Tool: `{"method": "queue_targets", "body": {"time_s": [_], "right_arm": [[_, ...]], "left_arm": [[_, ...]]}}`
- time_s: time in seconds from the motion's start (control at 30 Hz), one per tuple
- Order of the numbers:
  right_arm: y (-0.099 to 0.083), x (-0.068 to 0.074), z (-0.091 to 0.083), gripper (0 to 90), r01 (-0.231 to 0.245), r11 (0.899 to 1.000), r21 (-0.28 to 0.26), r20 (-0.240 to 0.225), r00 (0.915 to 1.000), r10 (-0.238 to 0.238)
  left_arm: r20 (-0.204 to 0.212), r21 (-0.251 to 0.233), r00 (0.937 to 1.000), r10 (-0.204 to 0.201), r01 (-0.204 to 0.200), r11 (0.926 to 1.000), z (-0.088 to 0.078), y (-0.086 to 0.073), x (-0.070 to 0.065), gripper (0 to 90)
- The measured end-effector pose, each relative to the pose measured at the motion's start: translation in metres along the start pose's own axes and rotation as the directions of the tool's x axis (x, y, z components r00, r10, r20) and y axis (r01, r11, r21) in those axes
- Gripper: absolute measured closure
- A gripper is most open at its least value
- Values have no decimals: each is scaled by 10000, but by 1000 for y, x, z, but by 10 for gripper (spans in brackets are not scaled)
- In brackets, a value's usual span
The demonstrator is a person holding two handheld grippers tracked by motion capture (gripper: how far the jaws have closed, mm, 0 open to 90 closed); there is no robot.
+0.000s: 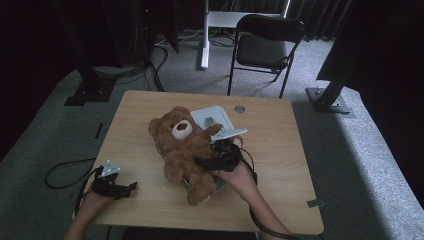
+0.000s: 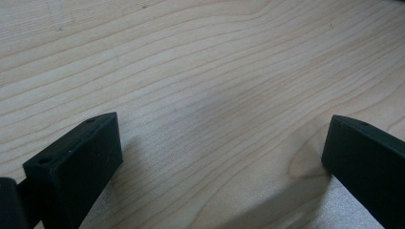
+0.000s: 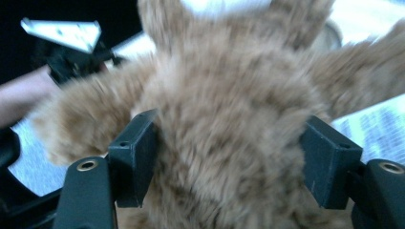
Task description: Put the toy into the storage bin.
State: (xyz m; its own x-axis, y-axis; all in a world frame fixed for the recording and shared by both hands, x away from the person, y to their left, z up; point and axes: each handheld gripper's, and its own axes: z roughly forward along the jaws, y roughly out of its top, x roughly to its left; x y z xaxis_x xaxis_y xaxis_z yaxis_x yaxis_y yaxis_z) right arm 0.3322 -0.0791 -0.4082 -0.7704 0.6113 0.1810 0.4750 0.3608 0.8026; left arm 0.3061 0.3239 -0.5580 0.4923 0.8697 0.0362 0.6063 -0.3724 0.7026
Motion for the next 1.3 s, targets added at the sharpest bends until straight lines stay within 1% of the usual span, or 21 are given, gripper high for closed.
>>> {"method": "queue_targets", "body": {"time_s": [0.03,0.07,0.1,0.13,0.17,0.27,0.3,0.37,0.47,0.57,0.73,0.8,0.9,0.97,1.03,1.07,1.13,1.17,1.2,1.23,1.3], "right_arm": [[0,0,0,280,0,10000,0,0,10000,0],[6,-3,-9,255,-296,9981,-532,-12,9996,295],[6,-3,-9,255,-296,9981,-532,-12,9996,295],[15,-6,-16,209,-421,9954,-861,88,9990,430],[15,-6,-16,209,-421,9954,-861,88,9990,430],[29,-10,-21,198,-370,9931,-1108,196,9990,394],[35,-11,-22,172,-376,9918,-1223,148,9991,397],[43,-13,-21,133,-375,9913,-1265,167,9991,399],[56,-13,-16,136,-418,9897,-1370,208,9988,450],[67,-10,-8,148,-362,9904,-1335,140,9992,384],[90,-3,13,181,-22,9942,-1080,33,10000,26],[98,-4,22,196,-99,9944,-1050,-34,9999,96],[106,-6,36,197,-229,9959,-874,48,9997,234],[108,-7,45,197,-287,9973,-682,58,9996,292],[108,-8,48,197,-249,9976,-643,124,9996,257],[108,-9,56,198,-271,9987,-433,137,9995,277],[106,-10,64,202,-265,9994,-207,280,9992,271],[105,-10,67,232,-264,9996,-45,130,9996,264],[103,-10,69,235,-174,9998,93,128,9998,173],[100,-9,71,246,-40,9999,157,193,9998,37],[95,-8,72,263,-98,9998,167,39,9999,97]], "left_arm": [[2,17,10000,19,-19,10000,0,0,0,5],[0,18,10000,20,-20,10000,0,0,0,4],[0,18,10000,20,-20,10000,0,0,0,4],[-4,18,10000,43,-43,10000,0,0,0,5],[-4,18,10000,43,-43,10000,0,0,0,4],[-3,18,10000,43,-43,10000,0,0,0,4],[-2,20,10000,39,-39,10000,0,0,0,4],[-3,18,10000,42,-42,10000,0,0,0,4],[-3,18,10000,43,-43,10000,0,0,0,4],[-3,20,10000,44,-44,10000,0,0,0,5],[-4,21,10000,44,-44,10000,0,0,0,5],[-3,21,10000,44,-43,10000,0,0,0,4],[-3,21,10000,42,-42,10000,0,0,0,4],[-1,19,10000,41,-41,10000,0,0,0,4],[1,18,10000,40,-40,10000,0,0,0,4],[2,13,10000,52,-52,10000,0,0,0,4],[15,9,10000,64,-64,10000,0,0,1,5],[16,11,10000,69,-69,10000,0,0,1,4],[14,9,10000,66,-66,10000,0,0,1,5],[16,8,10000,67,-67,10000,0,0,1,5],[15,8,10000,64,-64,10000,0,0,1,4]]}}
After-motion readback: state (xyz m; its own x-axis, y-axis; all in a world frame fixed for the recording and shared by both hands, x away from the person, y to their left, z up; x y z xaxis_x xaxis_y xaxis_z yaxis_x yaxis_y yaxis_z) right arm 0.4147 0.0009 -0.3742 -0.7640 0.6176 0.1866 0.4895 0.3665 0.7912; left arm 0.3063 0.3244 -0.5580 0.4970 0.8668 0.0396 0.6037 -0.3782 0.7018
